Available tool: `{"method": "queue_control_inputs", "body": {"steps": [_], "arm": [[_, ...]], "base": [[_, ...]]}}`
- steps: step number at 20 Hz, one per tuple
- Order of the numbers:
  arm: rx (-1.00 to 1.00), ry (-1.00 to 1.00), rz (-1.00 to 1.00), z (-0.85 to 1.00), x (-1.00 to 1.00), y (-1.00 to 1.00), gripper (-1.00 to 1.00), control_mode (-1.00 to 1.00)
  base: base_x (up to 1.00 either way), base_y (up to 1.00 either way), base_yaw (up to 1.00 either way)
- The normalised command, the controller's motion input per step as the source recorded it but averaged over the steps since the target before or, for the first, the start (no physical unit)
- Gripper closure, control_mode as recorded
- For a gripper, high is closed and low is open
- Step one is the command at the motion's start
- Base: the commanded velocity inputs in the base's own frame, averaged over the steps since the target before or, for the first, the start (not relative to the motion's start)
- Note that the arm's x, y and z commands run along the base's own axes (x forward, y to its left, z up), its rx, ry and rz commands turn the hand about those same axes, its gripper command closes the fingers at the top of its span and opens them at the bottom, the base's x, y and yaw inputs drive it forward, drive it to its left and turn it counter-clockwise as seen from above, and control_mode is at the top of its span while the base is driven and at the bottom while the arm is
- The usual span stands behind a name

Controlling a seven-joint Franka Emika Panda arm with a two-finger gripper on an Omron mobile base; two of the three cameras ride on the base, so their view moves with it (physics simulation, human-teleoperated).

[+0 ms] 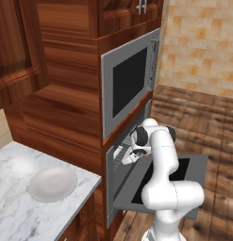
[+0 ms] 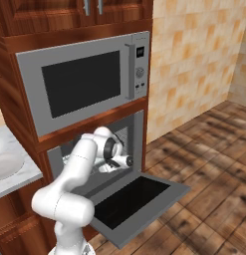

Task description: Take the baked cake out of the oven and place it on the plate for cooling. Then close the oven door.

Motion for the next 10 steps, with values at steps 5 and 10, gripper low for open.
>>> {"method": "queue_control_inputs", "body": {"steps": [5, 10], "arm": [[0.0, -0.09, -0.01, -0.53, 0.12, 0.3, -1.0, -1.0], [-0.04, -0.07, 0.1, -0.57, 0.0, 0.34, -1.0, -1.0]], "base": [[0.0, 0.0, 0.0], [0.0, 0.0, 0.0]]}}
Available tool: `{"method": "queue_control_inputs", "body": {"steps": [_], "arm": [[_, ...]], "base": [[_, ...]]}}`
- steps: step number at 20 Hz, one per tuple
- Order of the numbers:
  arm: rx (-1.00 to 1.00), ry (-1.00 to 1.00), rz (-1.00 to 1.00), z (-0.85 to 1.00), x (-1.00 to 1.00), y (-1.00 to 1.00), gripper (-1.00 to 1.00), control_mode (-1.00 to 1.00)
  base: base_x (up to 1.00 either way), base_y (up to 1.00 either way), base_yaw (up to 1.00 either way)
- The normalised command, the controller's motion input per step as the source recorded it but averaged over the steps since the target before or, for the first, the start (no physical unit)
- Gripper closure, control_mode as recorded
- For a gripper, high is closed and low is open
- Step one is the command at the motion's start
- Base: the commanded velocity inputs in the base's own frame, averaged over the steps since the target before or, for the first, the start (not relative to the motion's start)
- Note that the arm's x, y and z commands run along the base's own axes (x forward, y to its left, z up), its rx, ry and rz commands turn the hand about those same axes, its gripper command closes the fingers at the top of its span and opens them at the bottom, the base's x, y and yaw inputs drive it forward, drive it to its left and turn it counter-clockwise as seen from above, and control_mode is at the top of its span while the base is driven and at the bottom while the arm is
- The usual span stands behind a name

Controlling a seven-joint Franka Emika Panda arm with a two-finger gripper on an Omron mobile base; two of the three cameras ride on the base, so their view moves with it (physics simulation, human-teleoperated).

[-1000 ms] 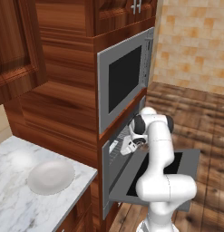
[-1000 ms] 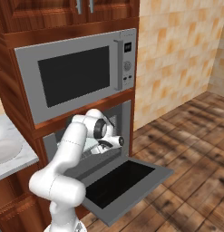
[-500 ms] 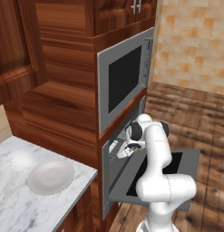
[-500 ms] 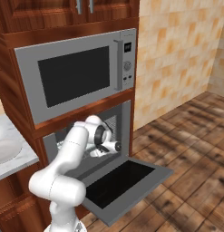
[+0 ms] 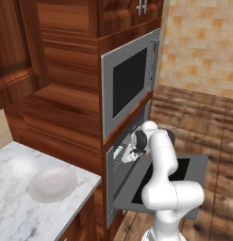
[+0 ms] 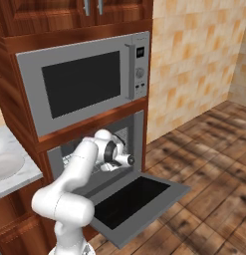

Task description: Take the baked cake out of the oven and place it on the plate for cooling. Then close the oven door.

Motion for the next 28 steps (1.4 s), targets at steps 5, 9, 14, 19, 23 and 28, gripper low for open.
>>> {"method": "queue_control_inputs", "body": {"steps": [5, 9, 14, 19, 23, 28], "arm": [[0.07, -0.01, 0.22, -0.5, 0.03, 0.14, -1.0, -1.0], [-0.04, 0.23, 0.12, -0.96, 0.21, 0.33, -1.0, -1.0], [-0.45, 0.44, -0.03, -1.0, -0.5, -0.26, -1.0, -1.0], [-0.48, 0.19, -0.08, -1.0, -1.0, -0.94, -1.0, -1.0], [-0.41, 0.05, -0.09, -1.0, -1.0, -1.0, -1.0, -1.0], [-0.39, 0.0, -0.11, -0.93, -1.0, -1.0, -1.0, -1.0]], "base": [[0.0, 0.0, 0.0], [0.0, 0.0, 0.0], [0.0, 0.0, 0.0], [0.0, 0.0, 0.0], [0.0, 0.0, 0.0], [0.0, 0.0, 0.0]]}}
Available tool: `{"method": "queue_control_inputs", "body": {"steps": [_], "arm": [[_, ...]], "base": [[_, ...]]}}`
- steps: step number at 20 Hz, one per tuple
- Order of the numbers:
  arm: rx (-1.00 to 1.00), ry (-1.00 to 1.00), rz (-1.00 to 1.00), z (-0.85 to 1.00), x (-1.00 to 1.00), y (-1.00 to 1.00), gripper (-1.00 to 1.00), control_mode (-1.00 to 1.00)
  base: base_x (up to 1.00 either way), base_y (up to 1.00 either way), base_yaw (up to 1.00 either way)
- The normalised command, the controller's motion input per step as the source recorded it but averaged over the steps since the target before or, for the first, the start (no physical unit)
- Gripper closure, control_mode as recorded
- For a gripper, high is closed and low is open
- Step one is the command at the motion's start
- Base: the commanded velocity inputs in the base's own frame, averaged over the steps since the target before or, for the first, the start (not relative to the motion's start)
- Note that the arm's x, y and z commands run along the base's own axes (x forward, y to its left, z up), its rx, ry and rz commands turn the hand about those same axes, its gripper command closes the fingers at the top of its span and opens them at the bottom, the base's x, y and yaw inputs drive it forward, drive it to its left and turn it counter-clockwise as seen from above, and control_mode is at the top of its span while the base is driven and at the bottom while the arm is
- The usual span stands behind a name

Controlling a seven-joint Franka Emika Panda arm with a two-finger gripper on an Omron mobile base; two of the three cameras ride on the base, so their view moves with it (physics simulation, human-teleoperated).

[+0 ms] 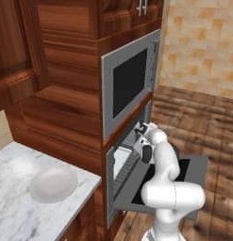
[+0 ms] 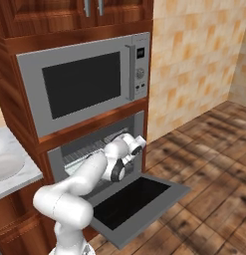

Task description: Take the baked cake out of the oven and place it on the plate for cooling. Then close the oven door.

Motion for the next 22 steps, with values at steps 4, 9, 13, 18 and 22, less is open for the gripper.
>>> {"method": "queue_control_inputs", "body": {"steps": [4, 9, 13, 18, 22], "arm": [[-0.38, 0.0, -0.13, -0.74, -1.0, -1.0, -1.0, -1.0], [-0.38, -0.06, -0.14, -0.68, -1.0, -0.92, -1.0, -1.0], [-0.38, -0.16, -0.19, -0.63, -1.0, -0.79, -1.0, -1.0], [-0.28, -0.25, -0.14, -0.2, -1.0, -0.72, -1.0, -1.0], [0.01, -0.33, -0.01, 0.92, -0.79, -0.29, -1.0, -1.0]], "base": [[0.0, 0.0, 0.0], [0.0, 0.0, 0.0], [0.0, 0.0, 0.0], [0.0, 0.0, 0.0], [0.0, 0.0, 0.0]]}}
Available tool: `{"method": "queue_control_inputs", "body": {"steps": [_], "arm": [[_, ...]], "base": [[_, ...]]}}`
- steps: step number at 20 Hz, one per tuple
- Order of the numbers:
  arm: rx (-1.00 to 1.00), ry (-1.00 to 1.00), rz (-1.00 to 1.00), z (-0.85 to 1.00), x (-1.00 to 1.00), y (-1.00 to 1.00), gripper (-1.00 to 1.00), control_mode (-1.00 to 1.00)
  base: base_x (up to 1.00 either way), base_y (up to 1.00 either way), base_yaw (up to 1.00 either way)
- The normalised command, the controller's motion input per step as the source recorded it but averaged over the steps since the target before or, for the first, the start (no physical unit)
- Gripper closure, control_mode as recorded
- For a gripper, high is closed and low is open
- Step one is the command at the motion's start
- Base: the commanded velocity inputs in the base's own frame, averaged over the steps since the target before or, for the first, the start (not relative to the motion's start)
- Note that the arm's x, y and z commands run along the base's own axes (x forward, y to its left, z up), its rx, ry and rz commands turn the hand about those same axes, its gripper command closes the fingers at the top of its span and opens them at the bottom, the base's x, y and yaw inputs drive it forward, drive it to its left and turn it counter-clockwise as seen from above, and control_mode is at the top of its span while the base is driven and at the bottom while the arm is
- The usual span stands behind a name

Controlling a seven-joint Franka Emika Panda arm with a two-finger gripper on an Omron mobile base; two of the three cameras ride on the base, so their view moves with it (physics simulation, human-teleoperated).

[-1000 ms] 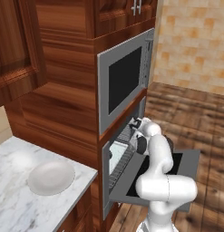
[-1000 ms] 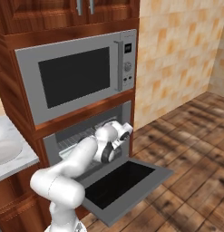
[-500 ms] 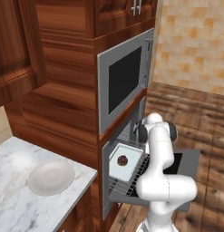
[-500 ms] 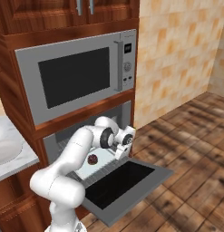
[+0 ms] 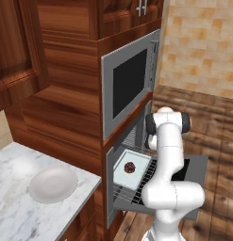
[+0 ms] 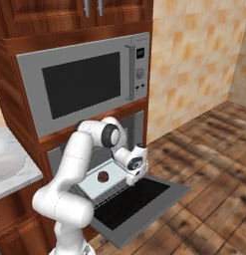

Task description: Take the baked cake out of the oven and place it on the plate for cooling. Then close the oven door.

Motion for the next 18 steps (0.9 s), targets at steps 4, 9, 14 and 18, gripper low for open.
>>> {"method": "queue_control_inputs", "body": {"steps": [4, 9, 14, 18], "arm": [[0.2, -0.31, 0.09, 1.0, -0.87, -0.05, -1.0, -1.0], [0.22, -0.46, 0.12, 0.79, -0.68, 0.03, -1.0, -1.0], [0.34, -0.25, 0.07, 0.7, -0.03, 0.05, -1.0, -1.0], [0.46, 0.0, 0.1, 0.42, 0.26, 0.09, -1.0, -1.0]], "base": [[0.0, 0.0, 0.0], [0.0, 0.0, 0.0], [0.0, 0.0, 0.0], [0.0, 0.0, 0.0]]}}
